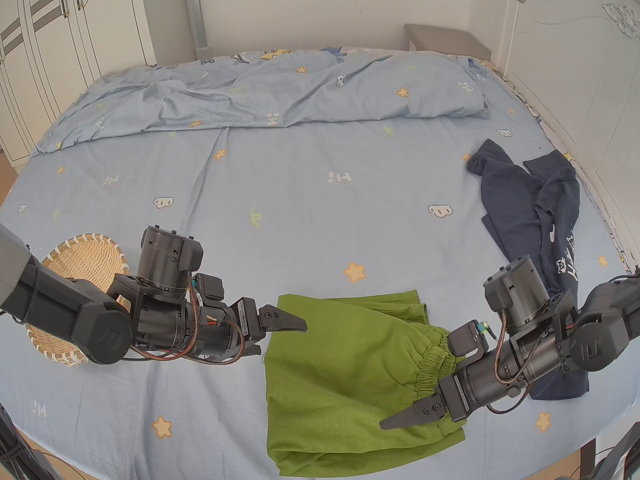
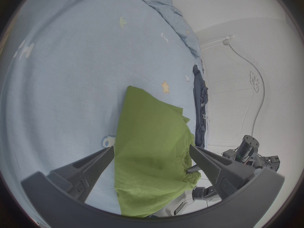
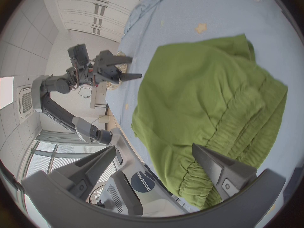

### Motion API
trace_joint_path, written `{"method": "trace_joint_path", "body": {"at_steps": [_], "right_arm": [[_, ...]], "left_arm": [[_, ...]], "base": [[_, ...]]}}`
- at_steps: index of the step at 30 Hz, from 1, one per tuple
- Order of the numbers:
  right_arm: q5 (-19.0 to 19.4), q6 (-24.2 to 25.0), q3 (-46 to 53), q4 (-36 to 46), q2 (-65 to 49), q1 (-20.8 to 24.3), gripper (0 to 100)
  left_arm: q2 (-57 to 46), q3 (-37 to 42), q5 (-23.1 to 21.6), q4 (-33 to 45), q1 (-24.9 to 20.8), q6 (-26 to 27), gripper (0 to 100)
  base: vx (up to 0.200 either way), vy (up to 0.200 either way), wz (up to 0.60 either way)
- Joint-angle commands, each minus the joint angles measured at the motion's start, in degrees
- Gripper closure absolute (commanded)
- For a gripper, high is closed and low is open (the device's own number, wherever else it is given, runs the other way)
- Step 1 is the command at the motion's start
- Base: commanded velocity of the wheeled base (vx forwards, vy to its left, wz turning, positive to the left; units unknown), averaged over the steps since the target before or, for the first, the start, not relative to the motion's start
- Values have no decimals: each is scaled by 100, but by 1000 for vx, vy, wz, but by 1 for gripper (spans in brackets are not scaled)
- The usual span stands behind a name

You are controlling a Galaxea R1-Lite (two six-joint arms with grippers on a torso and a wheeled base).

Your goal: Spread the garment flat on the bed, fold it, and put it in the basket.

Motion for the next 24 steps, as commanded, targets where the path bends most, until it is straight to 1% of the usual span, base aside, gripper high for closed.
{"method": "trace_joint_path", "body": {"at_steps": [1, 4, 8, 9, 11, 12, 15, 17, 19, 24], "right_arm": [[-1, -14, 306, 2, 194, 70, 0], [-1, -50, 815, -59, 141, 8, 0], [-1, -76, 991, -94, 141, -44, 0], [25, -164, 1229, -156, 158, -247, 0], [34, -410, 1536, -428, 202, -484, 0], [34, -454, 1642, -569, 211, -554, 0], [43, -472, 1905, -1132, 246, -677, 0], [52, -463, 2037, -1404, 255, -721, 0], [52, -454, 2116, -1571, 246, -800, 0], [60, -472, 2169, -1624, 44, -1029, 0]], "left_arm": [[236, 96, -3, -78, 5, 1, 0], [315, 105, -12, -131, -4, 37, 0], [350, 114, -29, -157, -13, 37, 0], [412, 140, -126, -166, -57, 45, 0], [412, 290, -354, -245, -118, 63, 0], [412, 351, -442, -298, -118, 72, 0], [438, 571, -680, -579, -127, 98, 0], [473, 720, -759, -817, -154, 133, 0], [543, 852, -767, -1063, -241, 177, 0], [798, 1133, -767, -1669, -329, 283, 0]], "base": [[0, 0, 0], [0, 0, 0], [0, 0, 0], [0, 0, 0], [0, 0, 0], [0, 0, 0], [0, 0, 0], [0, 0, 0], [0, 0, 0], [0, 0, 0]]}}
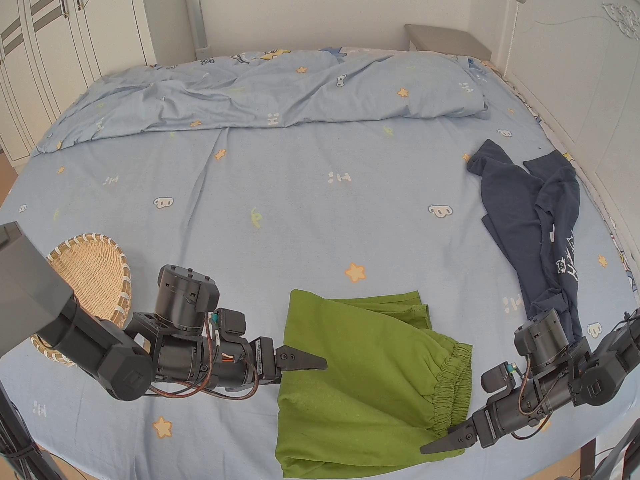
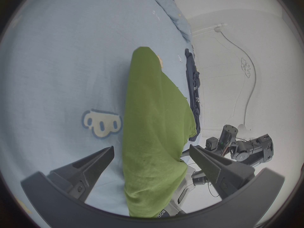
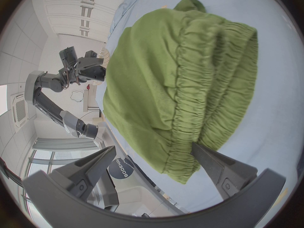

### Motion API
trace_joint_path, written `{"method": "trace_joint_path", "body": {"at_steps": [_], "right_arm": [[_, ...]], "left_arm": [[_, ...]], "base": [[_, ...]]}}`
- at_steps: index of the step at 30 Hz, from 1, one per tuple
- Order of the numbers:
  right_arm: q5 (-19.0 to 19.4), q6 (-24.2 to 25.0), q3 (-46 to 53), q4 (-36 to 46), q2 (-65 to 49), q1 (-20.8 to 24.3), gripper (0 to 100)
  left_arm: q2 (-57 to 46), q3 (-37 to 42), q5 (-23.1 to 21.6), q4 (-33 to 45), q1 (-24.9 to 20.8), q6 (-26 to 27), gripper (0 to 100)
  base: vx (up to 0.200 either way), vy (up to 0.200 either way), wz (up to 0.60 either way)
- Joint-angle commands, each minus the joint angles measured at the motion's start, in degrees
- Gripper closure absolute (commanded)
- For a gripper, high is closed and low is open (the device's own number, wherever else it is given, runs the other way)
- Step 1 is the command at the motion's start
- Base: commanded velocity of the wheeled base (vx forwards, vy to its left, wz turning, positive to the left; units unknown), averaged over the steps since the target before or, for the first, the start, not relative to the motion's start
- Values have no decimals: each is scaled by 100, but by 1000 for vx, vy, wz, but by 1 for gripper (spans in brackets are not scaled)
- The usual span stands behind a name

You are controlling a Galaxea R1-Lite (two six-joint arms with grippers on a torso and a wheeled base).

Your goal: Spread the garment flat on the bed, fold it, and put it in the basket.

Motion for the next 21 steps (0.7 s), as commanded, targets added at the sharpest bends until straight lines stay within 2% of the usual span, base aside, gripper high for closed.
{"method": "trace_joint_path", "body": {"at_steps": [1, 6, 8, 15, 17, 21], "right_arm": [[29, -8, 138, -59, -360, -342, 0], [170, 1, 155, -138, -1045, -624, 0], [372, 106, -38, -85, -1722, -966, 0], [398, 590, -935, 354, -2320, -1265, 0], [398, 642, -1295, 513, -2557, -1362, 0], [398, 836, -1576, 521, -2759, -1503, 0]], "left_arm": [[317, 337, -12, -412, -120, 63, 0], [414, 451, -12, -649, -208, 63, 0], [449, 495, -12, -737, -305, 63, 0], [668, 390, -3, -895, -533, 54, 0], [791, 372, -3, -1352, -577, 2, 0], [1055, 372, -12, -1774, -595, -7, 0]], "base": [[0, 0, 0], [0, 0, 0], [0, 0, 0], [0, 0, 0], [0, 0, 0], [0, 0, 0]]}}
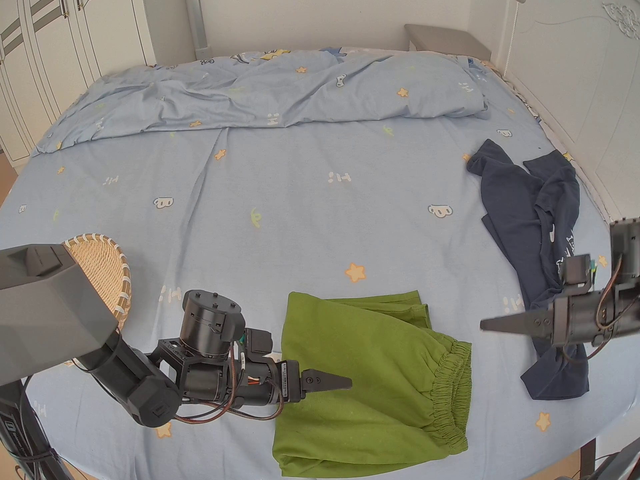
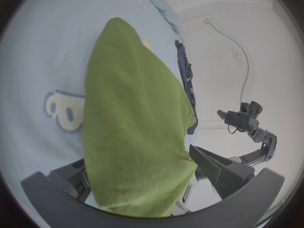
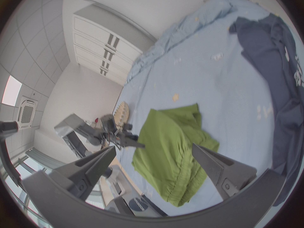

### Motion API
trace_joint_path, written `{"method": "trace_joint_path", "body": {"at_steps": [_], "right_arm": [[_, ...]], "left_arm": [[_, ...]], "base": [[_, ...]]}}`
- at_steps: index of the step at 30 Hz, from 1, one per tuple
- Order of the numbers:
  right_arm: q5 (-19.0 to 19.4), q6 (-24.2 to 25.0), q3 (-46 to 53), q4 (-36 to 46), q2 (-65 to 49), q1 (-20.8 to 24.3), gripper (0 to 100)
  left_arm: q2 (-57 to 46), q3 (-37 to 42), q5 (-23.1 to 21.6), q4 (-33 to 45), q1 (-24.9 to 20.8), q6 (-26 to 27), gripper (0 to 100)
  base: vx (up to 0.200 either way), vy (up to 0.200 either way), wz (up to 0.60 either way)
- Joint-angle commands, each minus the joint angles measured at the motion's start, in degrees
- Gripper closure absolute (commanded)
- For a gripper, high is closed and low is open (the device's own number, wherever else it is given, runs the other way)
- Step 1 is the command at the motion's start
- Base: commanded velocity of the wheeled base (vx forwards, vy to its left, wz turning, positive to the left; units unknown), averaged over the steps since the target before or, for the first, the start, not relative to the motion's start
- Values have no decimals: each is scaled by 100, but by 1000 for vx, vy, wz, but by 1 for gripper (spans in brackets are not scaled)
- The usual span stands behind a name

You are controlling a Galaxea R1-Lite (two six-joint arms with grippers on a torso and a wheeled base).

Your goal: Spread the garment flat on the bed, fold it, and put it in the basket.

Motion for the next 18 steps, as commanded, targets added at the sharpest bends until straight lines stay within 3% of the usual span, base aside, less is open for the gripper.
{"method": "trace_joint_path", "body": {"at_steps": [1, 5, 6, 18], "right_arm": [[13, 226, -494, 58, -617, -271, 0], [31, 322, -582, 58, -784, -279, 0], [31, 322, -582, 58, -784, -279, 0], [136, 507, -855, 190, -766, -297, 0]], "left_arm": [[472, -28, -1, -394, -99, -27, 0], [613, -89, -1, -473, -90, -27, 0], [613, -89, -1, -473, -90, -27, 100], [-380, 25, -27, -60, 33, -308, 100]], "base": [[0, 0, 0], [0, 0, 0], [0, 0, 0], [0, 0, 0]]}}
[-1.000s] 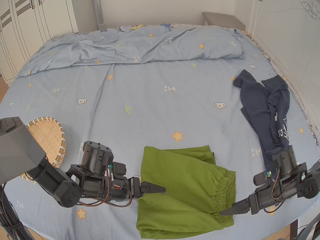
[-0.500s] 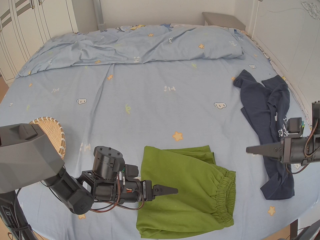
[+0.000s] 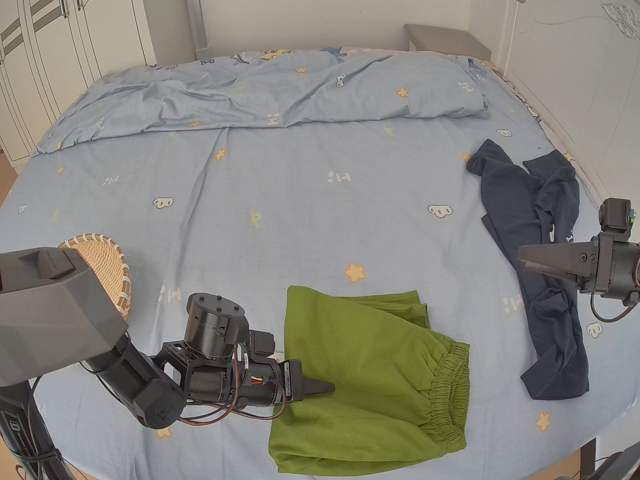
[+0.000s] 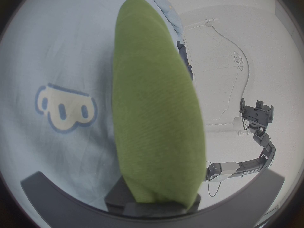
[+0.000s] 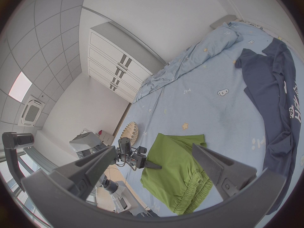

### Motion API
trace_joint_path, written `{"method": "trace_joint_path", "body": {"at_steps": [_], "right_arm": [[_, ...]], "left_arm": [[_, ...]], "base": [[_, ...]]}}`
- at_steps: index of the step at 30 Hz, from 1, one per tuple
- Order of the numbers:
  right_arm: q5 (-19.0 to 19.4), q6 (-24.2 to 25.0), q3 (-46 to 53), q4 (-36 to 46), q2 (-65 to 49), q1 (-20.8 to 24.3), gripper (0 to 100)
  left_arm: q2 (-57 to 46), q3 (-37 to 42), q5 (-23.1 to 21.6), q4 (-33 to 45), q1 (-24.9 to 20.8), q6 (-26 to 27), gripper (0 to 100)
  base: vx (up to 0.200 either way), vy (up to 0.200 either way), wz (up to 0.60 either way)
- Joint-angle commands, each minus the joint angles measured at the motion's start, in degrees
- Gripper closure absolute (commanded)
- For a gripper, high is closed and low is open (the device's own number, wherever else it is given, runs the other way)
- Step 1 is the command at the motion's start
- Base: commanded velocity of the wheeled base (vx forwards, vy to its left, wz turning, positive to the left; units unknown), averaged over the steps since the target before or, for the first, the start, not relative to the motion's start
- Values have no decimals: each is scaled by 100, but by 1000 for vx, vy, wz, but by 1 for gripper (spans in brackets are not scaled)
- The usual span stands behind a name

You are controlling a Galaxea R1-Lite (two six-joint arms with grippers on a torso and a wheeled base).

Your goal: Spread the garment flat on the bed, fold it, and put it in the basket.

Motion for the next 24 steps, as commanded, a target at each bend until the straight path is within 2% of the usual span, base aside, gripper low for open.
{"method": "trace_joint_path", "body": {"at_steps": [1, 4, 7, 8, 9, 10, 12, 14, 20, 24], "right_arm": [[40, 40, -70, 58, 3, -8, 0], [58, 58, -96, 58, 73, -157, 0], [93, 216, -113, 58, 82, -184, 0], [93, 216, -113, 58, 82, -184, 0], [101, 251, -122, 67, 91, -149, 0], [101, 251, -122, 67, 91, -149, 0], [101, 251, -113, 67, 108, -131, 0], [101, 260, -113, 67, 100, -131, 0], [101, 330, -122, 67, 73, -122, 0], [101, 348, -122, 67, 73, -105, 0]], "left_arm": [[-588, 25, -10, 257, 73, -14, 100], [-1396, -520, -10, 1602, 662, 65, 100], [-1897, -1742, 43, 3905, 1154, 100, 100], [-1897, -1742, 43, 3905, 1154, 100, 100], [-2029, -2445, 52, 5205, 1392, 338, 100], [-2047, -2612, 52, 5566, 1462, 540, 100], [-2082, -2735, 8, 5970, 1682, 1041, 100], [-2099, -2726, -10, 6040, 1796, 1322, 100], [-2117, -2744, 16, 6049, 1849, 1383, 100], [-2345, -2735, 16, 6058, 1866, 1401, 100]], "base": [[0, 0, 0], [0, 0, 0], [0, 0, 0], [0, 0, 0], [0, 0, 0], [0, 0, 0], [0, 0, 0], [0, 0, 0], [0, 0, 0], [0, 200, 0]]}}
